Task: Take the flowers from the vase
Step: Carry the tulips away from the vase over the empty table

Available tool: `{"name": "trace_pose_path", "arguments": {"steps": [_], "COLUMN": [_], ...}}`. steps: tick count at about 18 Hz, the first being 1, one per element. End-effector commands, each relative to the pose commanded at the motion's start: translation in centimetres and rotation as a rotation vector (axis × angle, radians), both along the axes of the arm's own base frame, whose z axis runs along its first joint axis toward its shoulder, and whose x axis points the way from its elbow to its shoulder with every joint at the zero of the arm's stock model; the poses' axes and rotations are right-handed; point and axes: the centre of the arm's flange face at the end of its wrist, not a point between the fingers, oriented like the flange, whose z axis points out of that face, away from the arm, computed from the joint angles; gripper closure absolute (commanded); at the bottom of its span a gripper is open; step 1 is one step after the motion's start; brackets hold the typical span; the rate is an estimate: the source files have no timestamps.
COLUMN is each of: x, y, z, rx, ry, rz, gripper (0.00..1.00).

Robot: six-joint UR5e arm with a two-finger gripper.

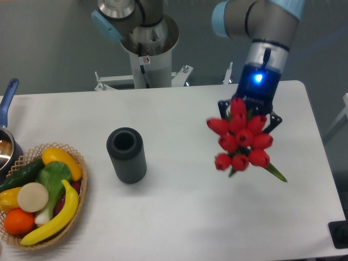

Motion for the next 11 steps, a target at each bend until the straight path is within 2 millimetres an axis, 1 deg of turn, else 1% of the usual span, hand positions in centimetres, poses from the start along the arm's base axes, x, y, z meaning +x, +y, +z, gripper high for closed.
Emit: {"name": "trace_pose_path", "arguments": {"steps": [1, 2, 3, 5, 6, 7, 8, 10, 11], "x": [-0.6, -1.4, -2.3, -3.2, -3.4, -3.7, -3.8, -4.2, -4.2], "y": [0.6, 0.5, 0.2, -0.3, -0.2, 0.5, 1.3, 2.0, 2.9], "z": [-1.7, -3.5, -4.8, -5.4, -6.0, -6.1, -5.8, -4.5, -4.4], "rx": [-0.032, -0.081, -0.140, -0.234, -0.254, -0.258, -0.269, -0.317, -0.348], "ry": [-0.013, -0.021, -0.010, 0.021, 0.019, 0.019, 0.020, 0.017, 0.006], "rz": [0.002, 0.019, 0.038, 0.066, 0.070, 0.060, 0.052, 0.051, 0.040], "gripper": [1.00, 1.00, 1.00, 1.00, 1.00, 1.00, 1.00, 0.99, 0.98]}}
